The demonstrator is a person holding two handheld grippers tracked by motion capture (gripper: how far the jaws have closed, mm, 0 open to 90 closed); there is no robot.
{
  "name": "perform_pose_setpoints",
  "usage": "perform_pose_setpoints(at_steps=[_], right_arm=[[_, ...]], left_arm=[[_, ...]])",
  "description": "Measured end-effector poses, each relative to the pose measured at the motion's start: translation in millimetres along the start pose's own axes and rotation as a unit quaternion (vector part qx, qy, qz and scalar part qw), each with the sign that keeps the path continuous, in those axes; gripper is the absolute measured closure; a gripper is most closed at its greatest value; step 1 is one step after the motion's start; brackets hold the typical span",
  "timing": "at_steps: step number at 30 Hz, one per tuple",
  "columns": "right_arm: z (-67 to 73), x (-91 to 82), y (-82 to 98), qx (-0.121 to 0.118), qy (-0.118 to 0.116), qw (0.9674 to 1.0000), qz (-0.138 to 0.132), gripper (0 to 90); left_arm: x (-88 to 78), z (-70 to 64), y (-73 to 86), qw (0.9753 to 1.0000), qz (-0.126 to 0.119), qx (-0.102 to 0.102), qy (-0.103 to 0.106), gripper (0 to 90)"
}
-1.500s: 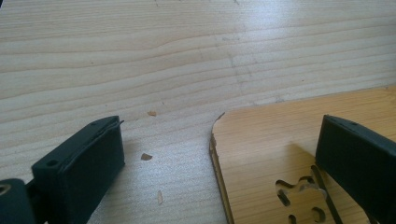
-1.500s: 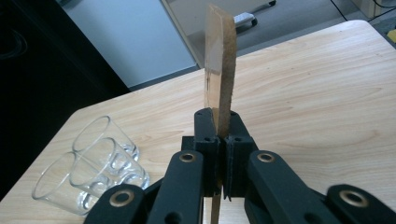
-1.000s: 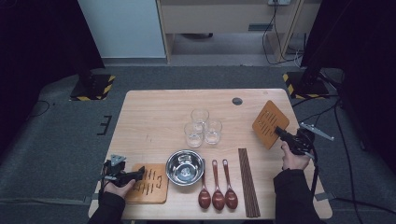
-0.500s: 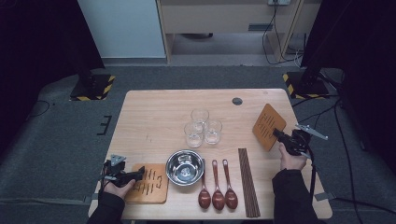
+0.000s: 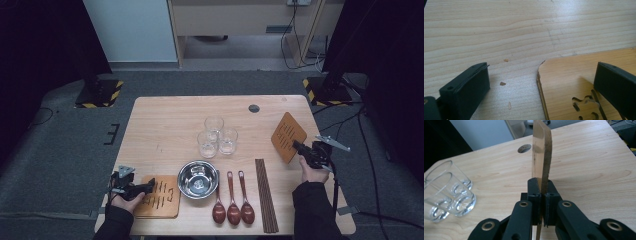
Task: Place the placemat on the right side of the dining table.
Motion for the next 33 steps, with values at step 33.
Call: perform_pose_setpoints(at_steps=[33], right_arm=[[4.8,14.8,24.6,-0.069,0.042,0.9959,0.04,72.1]], left_arm=[[0.1,0.0,0.0,1.0,0.0,0.0,0.0,0.0]])
Point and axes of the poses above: each handheld gripper's, and its own axes: x roughly forward along the jaws, y roughly out of its underside, z roughly to its left, the point moved 8 cm from there along x, roughly forward along the jaws, and after that the axes turned 14 degrees about y, right-handed, at the moved point
